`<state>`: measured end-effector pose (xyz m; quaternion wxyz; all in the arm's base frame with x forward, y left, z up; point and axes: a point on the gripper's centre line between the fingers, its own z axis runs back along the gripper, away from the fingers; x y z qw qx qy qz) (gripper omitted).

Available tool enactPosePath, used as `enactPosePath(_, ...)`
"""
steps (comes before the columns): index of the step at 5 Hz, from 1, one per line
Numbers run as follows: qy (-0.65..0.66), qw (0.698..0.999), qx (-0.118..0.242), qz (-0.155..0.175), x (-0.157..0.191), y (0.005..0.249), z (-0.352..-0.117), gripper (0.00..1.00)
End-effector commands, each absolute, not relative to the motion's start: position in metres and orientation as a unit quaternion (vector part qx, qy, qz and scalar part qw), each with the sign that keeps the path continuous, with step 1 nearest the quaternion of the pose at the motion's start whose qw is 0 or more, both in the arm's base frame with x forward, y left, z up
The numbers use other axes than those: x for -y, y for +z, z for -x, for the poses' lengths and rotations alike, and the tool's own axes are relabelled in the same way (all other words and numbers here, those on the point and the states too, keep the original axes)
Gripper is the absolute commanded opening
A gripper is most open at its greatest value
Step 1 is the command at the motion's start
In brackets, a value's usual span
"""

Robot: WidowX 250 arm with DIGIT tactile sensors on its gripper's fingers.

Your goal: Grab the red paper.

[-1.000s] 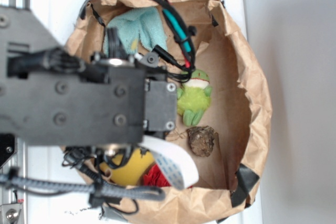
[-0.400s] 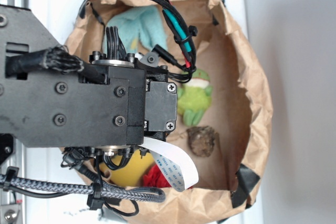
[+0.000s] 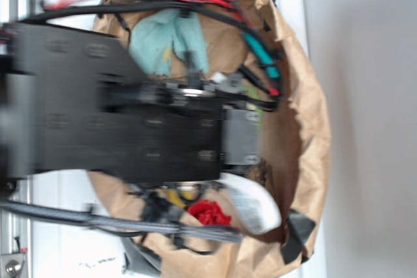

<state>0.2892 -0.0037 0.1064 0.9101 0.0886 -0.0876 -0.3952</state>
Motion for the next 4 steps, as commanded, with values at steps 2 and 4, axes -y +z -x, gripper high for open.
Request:
enactPosePath(2,-0.443,0.891,0.079,-0.057,-0.003,0.116,-0.321,1.00)
enactPosePath(4,-0.435,0.895,0.099,-0.022,-0.021,0.153,-0.310,1.00)
